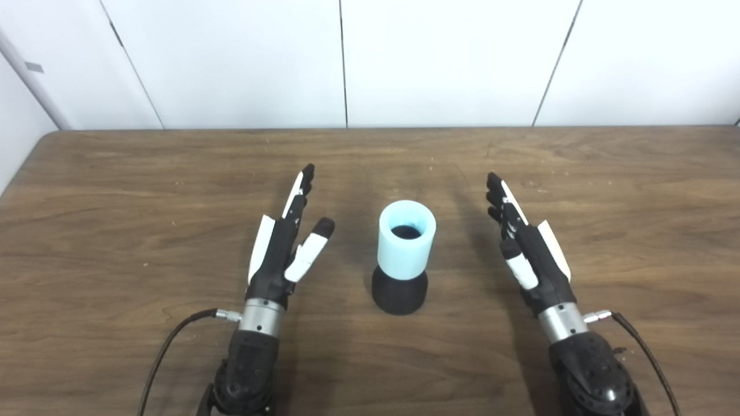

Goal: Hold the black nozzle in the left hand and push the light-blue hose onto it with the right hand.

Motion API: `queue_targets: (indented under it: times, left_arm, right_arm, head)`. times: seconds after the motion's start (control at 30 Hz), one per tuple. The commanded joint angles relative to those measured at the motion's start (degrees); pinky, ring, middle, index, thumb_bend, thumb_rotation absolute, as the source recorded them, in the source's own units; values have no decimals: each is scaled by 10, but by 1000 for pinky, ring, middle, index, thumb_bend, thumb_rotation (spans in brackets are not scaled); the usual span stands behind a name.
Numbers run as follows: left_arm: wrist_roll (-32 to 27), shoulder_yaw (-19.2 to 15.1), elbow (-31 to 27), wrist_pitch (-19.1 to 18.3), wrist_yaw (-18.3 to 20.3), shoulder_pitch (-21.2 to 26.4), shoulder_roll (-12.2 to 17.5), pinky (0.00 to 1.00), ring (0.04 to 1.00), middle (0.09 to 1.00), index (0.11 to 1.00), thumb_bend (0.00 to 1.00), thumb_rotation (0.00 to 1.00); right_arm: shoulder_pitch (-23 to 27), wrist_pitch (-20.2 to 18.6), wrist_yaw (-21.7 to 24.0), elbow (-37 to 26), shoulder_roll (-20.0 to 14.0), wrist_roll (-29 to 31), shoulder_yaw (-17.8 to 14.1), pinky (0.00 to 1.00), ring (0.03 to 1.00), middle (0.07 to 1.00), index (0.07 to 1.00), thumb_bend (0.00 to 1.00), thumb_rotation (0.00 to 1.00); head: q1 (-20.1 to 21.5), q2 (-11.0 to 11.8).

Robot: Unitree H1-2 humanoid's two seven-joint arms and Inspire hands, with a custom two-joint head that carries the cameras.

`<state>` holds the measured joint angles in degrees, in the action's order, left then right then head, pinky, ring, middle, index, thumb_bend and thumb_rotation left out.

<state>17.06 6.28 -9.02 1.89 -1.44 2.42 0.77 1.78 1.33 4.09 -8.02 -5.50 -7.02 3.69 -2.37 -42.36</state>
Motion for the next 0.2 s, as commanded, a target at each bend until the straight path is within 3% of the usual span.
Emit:
queue_targets:
  times: [0.0, 0.17]
  left_arm:
    - [-6, 1, -25, 6, 1, 10, -3, 1000, 1000, 1000, 1000, 955, 1000]
    - [-8, 2, -28, 4, 0, 9, -4, 1000, 1000, 1000, 1000, 945, 1000]
  right_arm:
    - [13, 8, -1, -23, 1, 7, -5, 975, 1000, 1000, 1000, 835, 1000]
    - [13, 9, -2, -21, 1, 11, -5, 969, 1000, 1000, 1000, 835, 1000]
  head:
    - [-1, 0]
    - [1, 0]
